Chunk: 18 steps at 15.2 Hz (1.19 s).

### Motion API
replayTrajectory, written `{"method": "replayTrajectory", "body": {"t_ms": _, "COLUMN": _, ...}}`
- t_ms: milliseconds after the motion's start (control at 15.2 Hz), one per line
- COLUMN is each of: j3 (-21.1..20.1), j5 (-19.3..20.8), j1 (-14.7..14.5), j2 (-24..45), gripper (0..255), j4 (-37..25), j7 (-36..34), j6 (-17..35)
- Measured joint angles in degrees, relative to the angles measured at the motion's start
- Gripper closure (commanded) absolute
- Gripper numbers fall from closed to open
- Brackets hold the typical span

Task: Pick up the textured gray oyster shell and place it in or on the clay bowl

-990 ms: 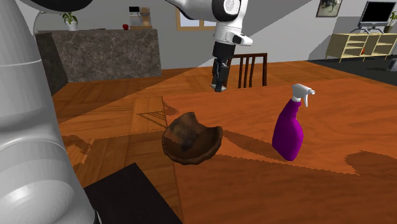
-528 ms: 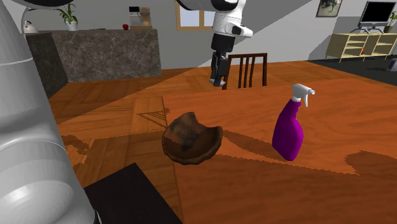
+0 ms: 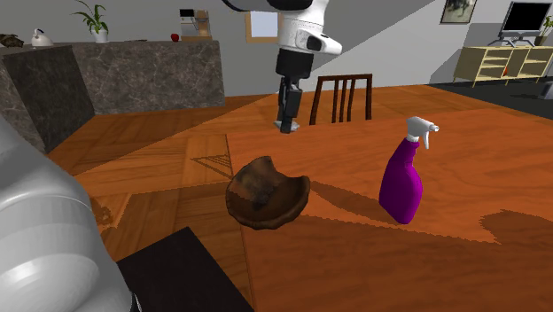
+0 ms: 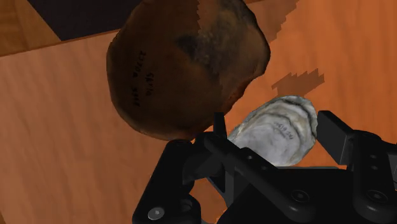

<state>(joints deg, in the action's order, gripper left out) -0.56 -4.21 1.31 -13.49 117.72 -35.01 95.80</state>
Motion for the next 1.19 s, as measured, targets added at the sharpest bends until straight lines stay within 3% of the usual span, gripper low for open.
{"method": "replayTrajectory", "body": {"t_ms": 462, "j3": 2.4, "j5": 1.6, "j1": 1.7, "j2": -14.3, "gripper": 255, "j4": 13.2, "j7": 3.5, "j6": -1.3}}
{"method": "replayTrajectory", "body": {"t_ms": 1188, "j3": 2.7, "j5": 1.7, "j1": 1.9, "j2": -14.8, "gripper": 255, "j4": 21.7, "j7": 4.2, "j6": 6.6}}
